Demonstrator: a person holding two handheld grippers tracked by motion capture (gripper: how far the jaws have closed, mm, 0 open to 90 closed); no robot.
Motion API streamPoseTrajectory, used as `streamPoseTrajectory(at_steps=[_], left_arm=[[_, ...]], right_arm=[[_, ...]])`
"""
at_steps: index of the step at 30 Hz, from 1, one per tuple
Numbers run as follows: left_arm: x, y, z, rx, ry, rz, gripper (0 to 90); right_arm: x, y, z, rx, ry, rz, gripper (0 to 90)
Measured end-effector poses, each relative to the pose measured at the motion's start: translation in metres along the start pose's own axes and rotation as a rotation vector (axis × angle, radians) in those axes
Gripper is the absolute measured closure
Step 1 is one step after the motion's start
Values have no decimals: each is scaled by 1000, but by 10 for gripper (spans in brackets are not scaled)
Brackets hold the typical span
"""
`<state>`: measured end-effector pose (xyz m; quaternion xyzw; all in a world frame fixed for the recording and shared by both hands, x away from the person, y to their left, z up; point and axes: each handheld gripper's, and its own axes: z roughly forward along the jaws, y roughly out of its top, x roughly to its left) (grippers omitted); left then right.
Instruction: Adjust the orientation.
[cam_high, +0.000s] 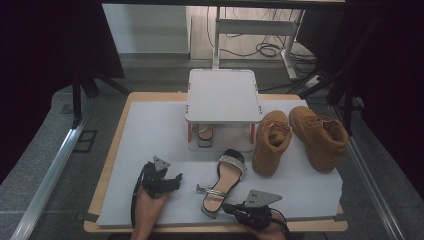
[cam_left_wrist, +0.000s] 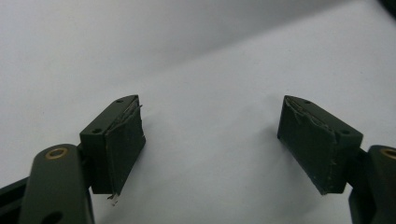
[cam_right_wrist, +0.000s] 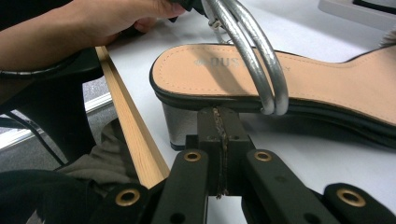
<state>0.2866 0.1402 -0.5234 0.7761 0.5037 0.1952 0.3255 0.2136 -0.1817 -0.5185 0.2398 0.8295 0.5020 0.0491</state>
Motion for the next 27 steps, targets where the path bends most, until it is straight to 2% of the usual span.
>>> streamPoseTrajectory(at_steps=[12,19,23,25,27], left_arm=[[0,0,0,0,-1,0,223],[0,0,0,2,-1,-1,222],[0,0,0,4,0,0,220],[0,0,0,3,-2,-5,219],[0,1,0,3,-2,-5,219]], right_arm=[[4,9,19,3,4,-31,898],[4,4,10,24,-31,-56,883],[0,1,2,28,-54,-46,872],[-7,-4,-8,31,-89,-30,858],[-9,-5,-12,32,-101,-23,851]])
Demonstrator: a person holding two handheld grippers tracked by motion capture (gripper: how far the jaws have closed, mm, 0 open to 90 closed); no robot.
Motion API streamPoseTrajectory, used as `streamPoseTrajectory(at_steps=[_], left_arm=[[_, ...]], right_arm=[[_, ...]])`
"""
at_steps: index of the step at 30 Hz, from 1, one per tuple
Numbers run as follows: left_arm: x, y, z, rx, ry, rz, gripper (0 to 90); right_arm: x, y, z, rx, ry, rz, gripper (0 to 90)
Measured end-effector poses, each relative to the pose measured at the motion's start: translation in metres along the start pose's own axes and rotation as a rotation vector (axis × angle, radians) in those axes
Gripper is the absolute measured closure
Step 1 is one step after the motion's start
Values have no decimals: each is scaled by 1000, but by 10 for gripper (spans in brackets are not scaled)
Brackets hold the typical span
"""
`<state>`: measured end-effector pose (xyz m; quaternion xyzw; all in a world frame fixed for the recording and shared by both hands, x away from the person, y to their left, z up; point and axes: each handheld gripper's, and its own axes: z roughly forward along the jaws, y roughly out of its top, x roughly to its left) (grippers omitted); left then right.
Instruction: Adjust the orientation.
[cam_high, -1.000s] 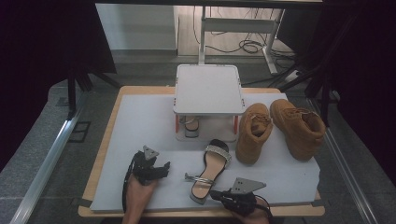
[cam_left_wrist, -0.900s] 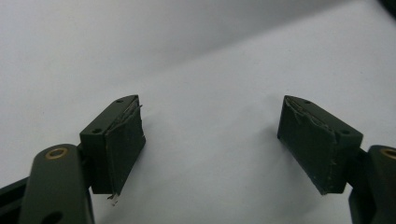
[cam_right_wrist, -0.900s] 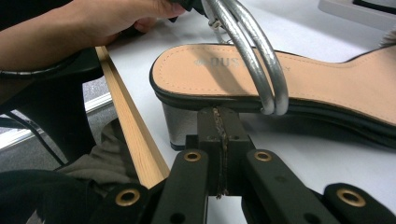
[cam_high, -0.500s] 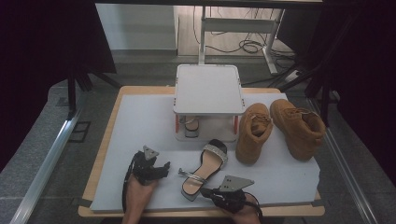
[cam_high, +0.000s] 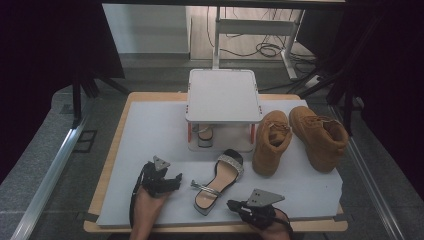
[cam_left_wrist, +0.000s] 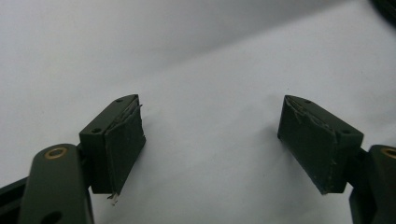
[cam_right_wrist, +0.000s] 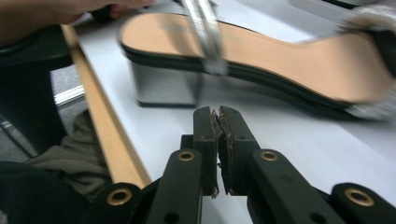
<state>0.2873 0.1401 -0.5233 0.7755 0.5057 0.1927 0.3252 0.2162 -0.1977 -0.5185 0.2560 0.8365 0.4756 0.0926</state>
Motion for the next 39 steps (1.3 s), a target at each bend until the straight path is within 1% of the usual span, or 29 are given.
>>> streamPoseTrajectory(at_steps=[1,3,4,5,7,10,15,16,17,20,24,25,27,28,33,35,37,39], left_arm=[[0,0,0,0,0,-1,219],[0,0,0,0,0,-1,219],[0,0,0,0,0,-1,219],[0,0,0,-3,-1,-1,219],[0,0,0,-3,0,-2,219],[0,0,0,-3,-2,-2,219],[0,0,0,-4,-3,-3,218],[0,0,0,-3,-3,-3,218],[1,0,0,-3,-3,-3,219],[1,0,0,-4,-4,-4,219],[1,0,0,-4,-8,-5,218],[1,0,0,-2,-18,0,208],[0,0,0,6,-18,9,183],[0,0,1,1,-18,3,183],[0,0,1,2,-18,4,183],[0,0,0,4,-18,7,183],[0,0,0,6,-21,12,179],[-1,0,0,2,-26,15,171]], right_arm=[[-7,-4,-7,4,-38,7,837],[-13,-8,-13,7,-75,18,817],[-13,-8,-13,7,-75,18,817],[-20,-12,-20,11,-117,36,791],[-28,-15,-26,15,-152,51,754],[-37,-18,-34,22,-222,60,695],[-51,-23,-47,26,-305,92,591],[-51,-23,-47,26,-305,92,591],[-57,-25,-52,31,-336,110,558],[-65,-28,-58,37,-376,121,505],[-76,-32,-66,48,-427,145,432],[-79,-34,-68,47,-437,155,412],[-85,-36,-73,43,-459,178,379],[-87,-38,-75,42,-470,186,364],[-101,-46,-84,61,-505,224,256],[-106,-49,-85,68,-527,234,235],[-109,-51,-86,70,-521,260,216],[-111,-51,-85,81,-507,275,170]])
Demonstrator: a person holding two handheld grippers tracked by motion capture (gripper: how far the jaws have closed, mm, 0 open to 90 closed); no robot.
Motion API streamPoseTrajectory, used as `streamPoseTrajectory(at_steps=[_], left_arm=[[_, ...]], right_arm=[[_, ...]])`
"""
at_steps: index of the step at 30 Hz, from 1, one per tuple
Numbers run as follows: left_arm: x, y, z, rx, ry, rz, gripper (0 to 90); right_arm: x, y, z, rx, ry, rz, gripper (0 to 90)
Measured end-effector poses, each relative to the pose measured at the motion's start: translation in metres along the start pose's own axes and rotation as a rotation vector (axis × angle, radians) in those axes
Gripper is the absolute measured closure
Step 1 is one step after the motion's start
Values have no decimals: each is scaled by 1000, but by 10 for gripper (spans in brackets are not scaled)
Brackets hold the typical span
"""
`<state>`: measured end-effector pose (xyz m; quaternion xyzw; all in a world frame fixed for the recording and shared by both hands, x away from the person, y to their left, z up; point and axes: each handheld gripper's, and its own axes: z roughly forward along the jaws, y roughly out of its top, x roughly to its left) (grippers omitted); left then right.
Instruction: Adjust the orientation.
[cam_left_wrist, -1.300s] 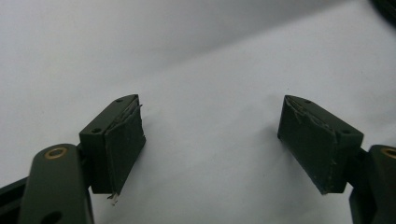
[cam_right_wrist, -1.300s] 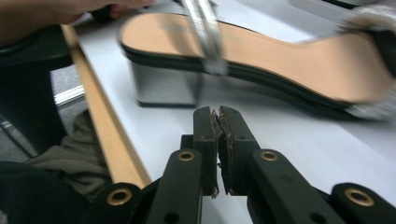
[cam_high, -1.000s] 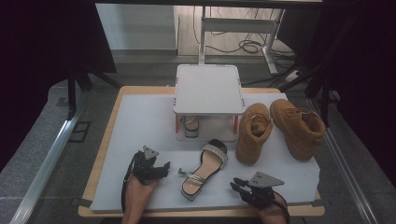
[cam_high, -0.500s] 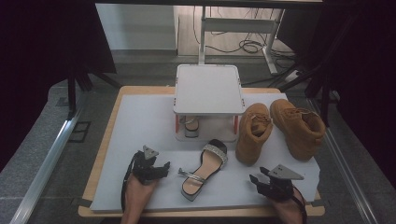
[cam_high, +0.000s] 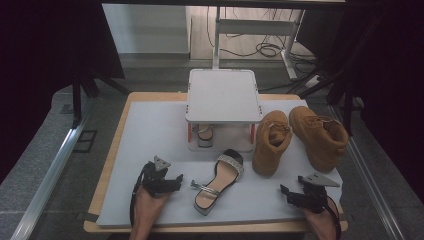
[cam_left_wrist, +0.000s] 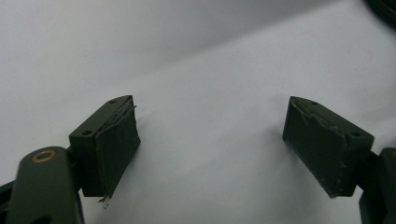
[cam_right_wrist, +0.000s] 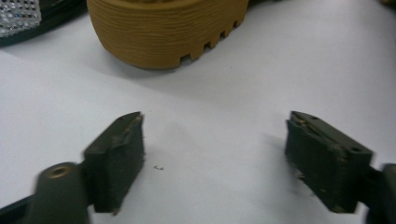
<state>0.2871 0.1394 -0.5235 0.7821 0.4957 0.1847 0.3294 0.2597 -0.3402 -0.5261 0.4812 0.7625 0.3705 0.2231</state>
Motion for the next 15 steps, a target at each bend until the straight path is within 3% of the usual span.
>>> streamPoseTrajectory(at_steps=[4,15], left_arm=[[-3,-3,-3,9,-31,39,156],[-2,-9,-18,-8,-69,42,151]], right_arm=[[3,0,2,8,-11,-14,150],[3,0,2,2,-9,-16,150]])
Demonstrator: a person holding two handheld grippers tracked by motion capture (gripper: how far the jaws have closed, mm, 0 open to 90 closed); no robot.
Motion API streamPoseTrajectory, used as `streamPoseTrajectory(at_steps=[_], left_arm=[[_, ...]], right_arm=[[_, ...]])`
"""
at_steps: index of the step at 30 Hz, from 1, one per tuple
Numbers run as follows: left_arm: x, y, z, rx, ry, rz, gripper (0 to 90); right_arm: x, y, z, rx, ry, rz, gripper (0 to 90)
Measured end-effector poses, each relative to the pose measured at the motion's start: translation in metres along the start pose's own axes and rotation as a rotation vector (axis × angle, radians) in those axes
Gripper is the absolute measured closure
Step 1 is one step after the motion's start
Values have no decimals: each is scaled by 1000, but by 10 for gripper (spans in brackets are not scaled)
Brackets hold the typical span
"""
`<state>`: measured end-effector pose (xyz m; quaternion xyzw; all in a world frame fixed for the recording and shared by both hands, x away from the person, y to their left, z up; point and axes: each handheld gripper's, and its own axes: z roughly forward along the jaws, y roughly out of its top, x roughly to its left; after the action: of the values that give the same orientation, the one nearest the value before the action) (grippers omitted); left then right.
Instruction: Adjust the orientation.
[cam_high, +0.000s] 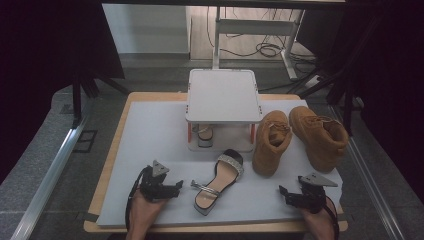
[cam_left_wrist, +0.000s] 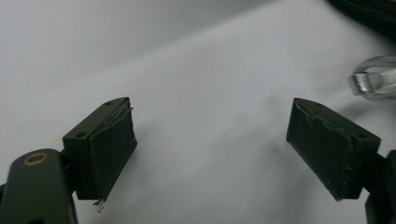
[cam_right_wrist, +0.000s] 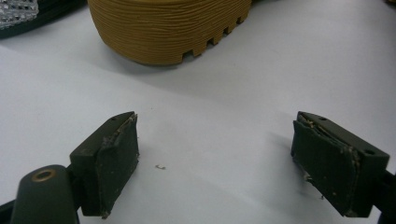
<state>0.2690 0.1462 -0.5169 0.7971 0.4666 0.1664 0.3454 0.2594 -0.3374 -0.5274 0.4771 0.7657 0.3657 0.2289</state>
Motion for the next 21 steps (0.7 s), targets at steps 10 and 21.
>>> streamPoseTrajectory(at_steps=[10,21], left_arm=[[-2,-9,-16,-30,-32,1,152],[-12,-23,-33,-55,-80,23,157]], right_arm=[[-1,0,0,-2,6,0,151],[-1,0,0,-4,5,-2,152]])
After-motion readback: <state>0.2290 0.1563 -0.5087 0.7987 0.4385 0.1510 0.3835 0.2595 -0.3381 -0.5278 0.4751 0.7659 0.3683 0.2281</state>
